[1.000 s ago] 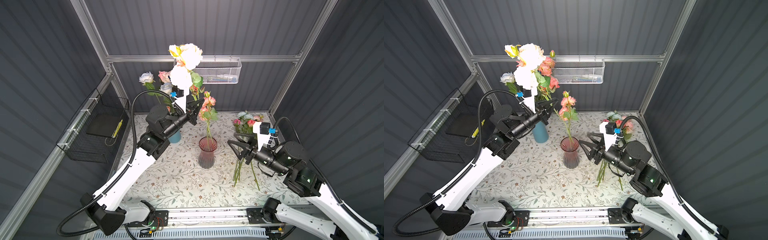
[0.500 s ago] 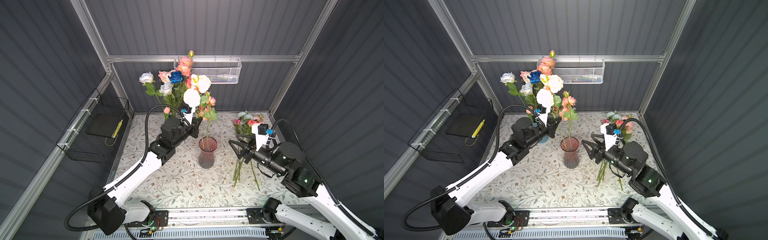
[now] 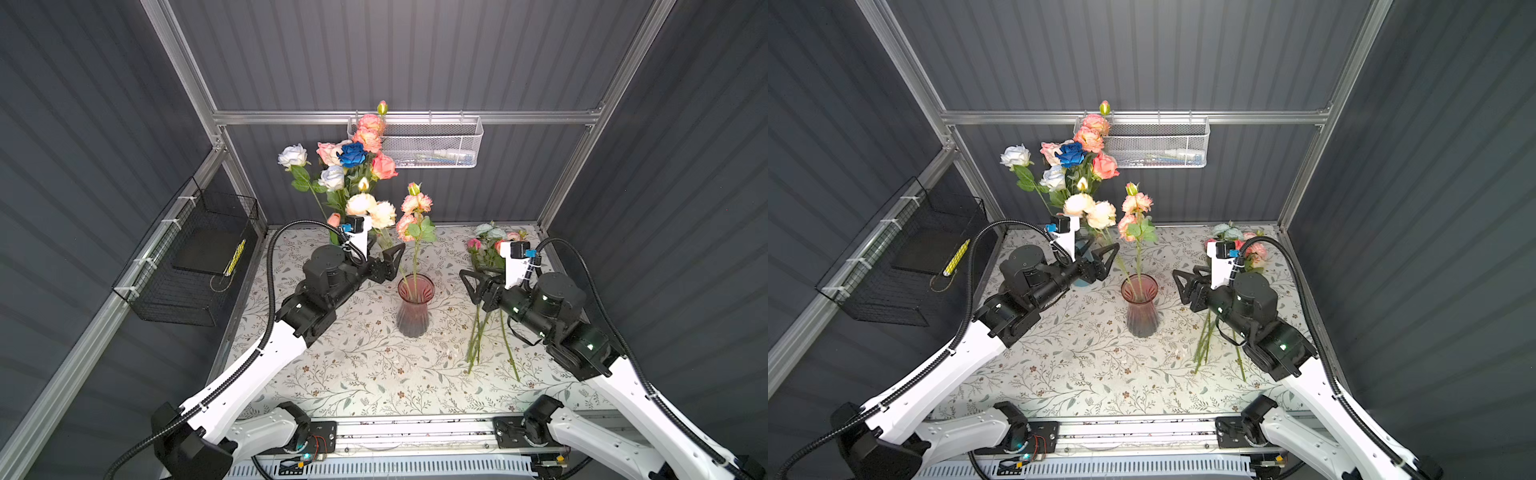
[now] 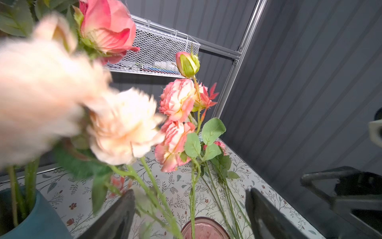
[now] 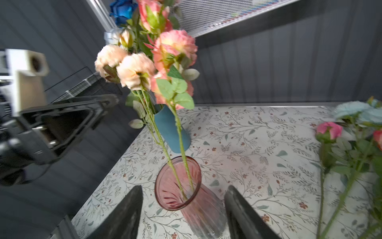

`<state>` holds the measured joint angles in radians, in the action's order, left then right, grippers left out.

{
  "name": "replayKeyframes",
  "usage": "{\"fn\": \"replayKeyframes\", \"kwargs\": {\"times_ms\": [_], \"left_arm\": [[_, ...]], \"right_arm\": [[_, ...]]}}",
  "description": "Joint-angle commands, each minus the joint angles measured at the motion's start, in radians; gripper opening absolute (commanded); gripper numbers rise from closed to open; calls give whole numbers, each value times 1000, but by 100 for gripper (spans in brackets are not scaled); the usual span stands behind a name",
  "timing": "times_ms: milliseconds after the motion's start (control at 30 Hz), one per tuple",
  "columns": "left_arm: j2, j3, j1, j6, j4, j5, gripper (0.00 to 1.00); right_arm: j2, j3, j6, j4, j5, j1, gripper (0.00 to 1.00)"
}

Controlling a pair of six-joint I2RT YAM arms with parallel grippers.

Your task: Arrange the flowers into the vase

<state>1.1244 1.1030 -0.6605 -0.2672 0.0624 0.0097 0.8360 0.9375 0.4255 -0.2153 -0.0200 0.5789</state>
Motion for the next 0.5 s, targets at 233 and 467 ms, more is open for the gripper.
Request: {"fn": "replayKeyframes", "kwargs": {"times_ms": [233,467], "left_arm": [[-151,-12,-7,-78,-82,-6,97],[-287,-123,-7,-150,-90,18,100]], "right_arm": [[159,-50,136,-108,-47,-209,65],[488,-57,127,-97,-46,-384,62]]}}
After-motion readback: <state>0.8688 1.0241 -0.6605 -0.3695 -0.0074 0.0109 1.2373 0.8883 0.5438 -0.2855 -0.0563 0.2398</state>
